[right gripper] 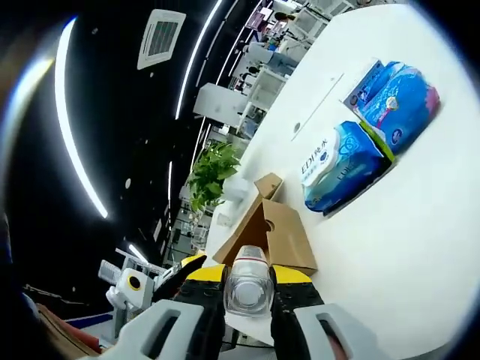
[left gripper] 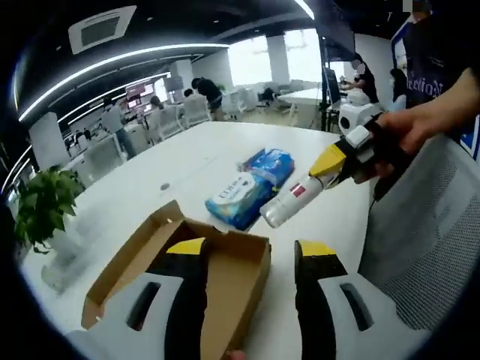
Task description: Operate the shoe box by opening the lid, removing the specified soft item, and placing it in the target area until the item is outside and the box remains undamaged.
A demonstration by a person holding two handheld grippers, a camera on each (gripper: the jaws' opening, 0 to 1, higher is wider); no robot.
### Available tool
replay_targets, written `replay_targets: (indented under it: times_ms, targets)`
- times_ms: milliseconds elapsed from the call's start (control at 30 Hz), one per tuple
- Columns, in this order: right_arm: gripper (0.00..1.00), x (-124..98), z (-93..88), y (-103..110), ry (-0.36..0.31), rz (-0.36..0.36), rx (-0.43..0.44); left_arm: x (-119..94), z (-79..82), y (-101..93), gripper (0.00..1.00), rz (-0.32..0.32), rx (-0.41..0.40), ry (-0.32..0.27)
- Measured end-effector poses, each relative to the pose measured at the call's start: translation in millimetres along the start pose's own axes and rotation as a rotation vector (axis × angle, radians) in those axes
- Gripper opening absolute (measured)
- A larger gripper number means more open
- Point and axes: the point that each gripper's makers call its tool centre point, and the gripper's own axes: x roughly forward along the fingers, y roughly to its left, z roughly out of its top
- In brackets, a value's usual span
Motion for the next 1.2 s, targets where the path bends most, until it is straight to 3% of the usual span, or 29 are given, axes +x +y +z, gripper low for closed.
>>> replay_targets:
  times_ms: [267,367,600,867,1200]
  targets:
    - [0.17,-5,17.8,-3,-0.019,0.0,-0.005,-4,-12.8,7.4,0.48,0.04,-0.138,0.006]
    - [0.17,-5,25.8,-4,-0.022,-0.004,-0.009,-3,-13.5,13.2,0.49,0.063,-0.235,-0.012]
    - [0.17,1,50.1,-2,-0.026,-0.006,-0.024,-1,-15.9,12.5,0.52,0.086,-0.257,0.002]
    - [0.17,11,77.2,-2,-0.027,-0.019,-0.049,1,-11.6,11.1,0.52,0.136,-0.344,-0.013]
    - [0.17,26,109.9,-5,-0.022,-0.051,-0.083,4,-20.5,9.1,0.52,0.183,-0.424,0.004]
